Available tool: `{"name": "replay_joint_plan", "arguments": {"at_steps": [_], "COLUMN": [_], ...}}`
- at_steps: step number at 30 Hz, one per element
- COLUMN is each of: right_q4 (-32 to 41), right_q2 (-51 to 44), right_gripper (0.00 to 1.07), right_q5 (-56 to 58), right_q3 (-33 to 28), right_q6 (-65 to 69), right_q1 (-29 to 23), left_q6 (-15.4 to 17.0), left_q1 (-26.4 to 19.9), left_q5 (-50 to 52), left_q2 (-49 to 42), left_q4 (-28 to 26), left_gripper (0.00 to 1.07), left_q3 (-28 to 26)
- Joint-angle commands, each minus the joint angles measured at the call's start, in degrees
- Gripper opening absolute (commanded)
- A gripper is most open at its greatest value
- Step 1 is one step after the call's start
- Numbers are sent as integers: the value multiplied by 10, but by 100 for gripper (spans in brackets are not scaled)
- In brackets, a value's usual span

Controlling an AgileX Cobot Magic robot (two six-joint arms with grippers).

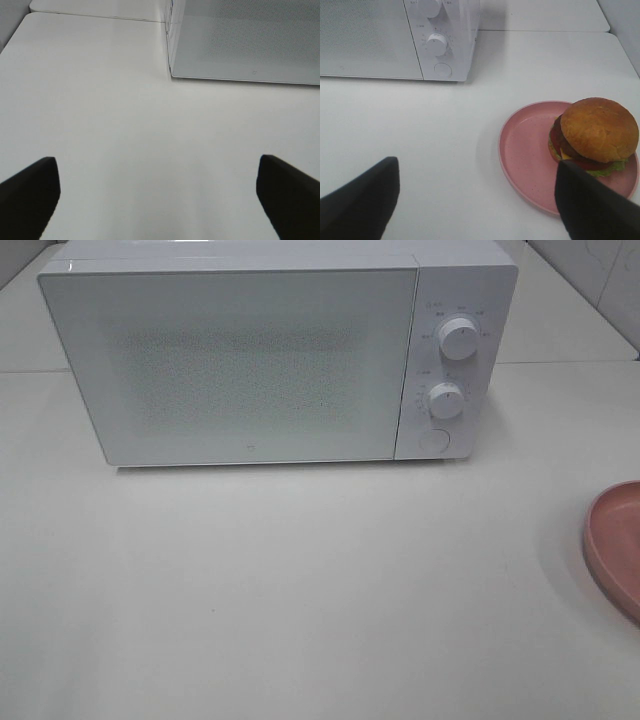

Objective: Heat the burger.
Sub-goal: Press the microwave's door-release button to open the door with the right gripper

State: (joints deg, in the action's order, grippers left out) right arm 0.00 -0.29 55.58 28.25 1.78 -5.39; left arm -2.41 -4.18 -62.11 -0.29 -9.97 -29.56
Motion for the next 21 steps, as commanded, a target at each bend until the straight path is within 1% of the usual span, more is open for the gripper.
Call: {"name": "replay_joint_plan", "arguments": {"at_steps": [1, 21], "right_q4": [0, 0], "right_q2": [-17, -17], "right_gripper": [76, 76], "right_q5": [-6, -6], "right_q3": [-2, -2], "right_q6": [-6, -6], "right_q1": [-1, -1], "left_q6": [1, 1], "left_q1": [-1, -1], "left_q5": [10, 10], "left_q2": [-9, -9], "left_q4": [-2, -2], "left_gripper": [100, 100], "left_q3": [0, 0]}}
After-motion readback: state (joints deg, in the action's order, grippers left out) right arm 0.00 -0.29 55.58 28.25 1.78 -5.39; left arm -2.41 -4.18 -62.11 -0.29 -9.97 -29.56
